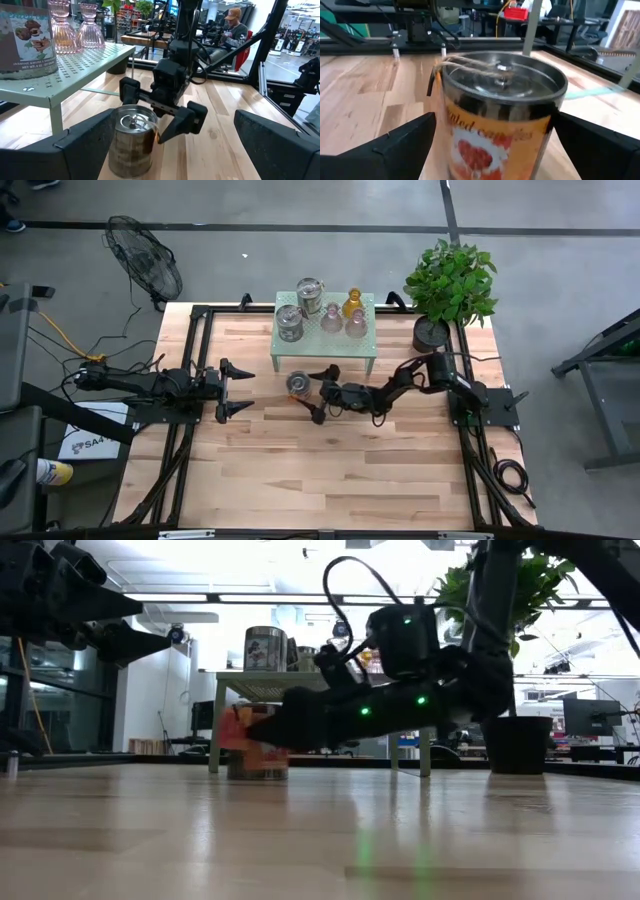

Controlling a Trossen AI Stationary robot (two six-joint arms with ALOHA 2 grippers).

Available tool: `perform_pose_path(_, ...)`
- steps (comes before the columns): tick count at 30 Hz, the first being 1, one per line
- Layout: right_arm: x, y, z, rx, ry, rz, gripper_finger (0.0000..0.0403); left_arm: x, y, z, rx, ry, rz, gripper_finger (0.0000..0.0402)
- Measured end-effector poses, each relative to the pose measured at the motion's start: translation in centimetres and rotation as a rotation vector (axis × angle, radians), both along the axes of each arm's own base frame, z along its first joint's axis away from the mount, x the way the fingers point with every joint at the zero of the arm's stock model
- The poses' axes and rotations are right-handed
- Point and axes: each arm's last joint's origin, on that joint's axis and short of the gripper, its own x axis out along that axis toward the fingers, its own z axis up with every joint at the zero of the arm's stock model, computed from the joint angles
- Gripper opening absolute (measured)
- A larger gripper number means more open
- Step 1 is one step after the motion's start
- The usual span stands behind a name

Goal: Pick & Place candle stick holders
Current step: Put the orange scented candle on the shelf

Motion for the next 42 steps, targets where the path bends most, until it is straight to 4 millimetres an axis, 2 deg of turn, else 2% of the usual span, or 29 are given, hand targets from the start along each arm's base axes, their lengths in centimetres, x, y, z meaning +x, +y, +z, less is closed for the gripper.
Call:
perform_pose_path(14, 3.4, -0.8, -0.3, -0.041, -0.063, 0.033, 0.0399, 0.0, 0.0, 0.0, 0.0, 0.0, 0.0, 0.0399)
perform_pose_path(21, 3.3, -0.7, -0.5, 0.004, -0.058, 0.035, 0.0395, 0.0, 0.0, 0.0, 0.0, 0.0, 0.0, 0.0399)
perform_pose_path(30, 3.2, -0.7, -0.7, 0.003, -0.05, 0.025, 0.0359, 0.0, 0.0, 0.0, 0.0, 0.0, 0.0, 0.0399)
perform_pose_path(42, 3.2, 0.1, -0.5, -0.028, -0.058, 0.01, 0.0358, 0.0, 0.0, 0.0, 0.0, 0.001, 0.0, 0.0399)
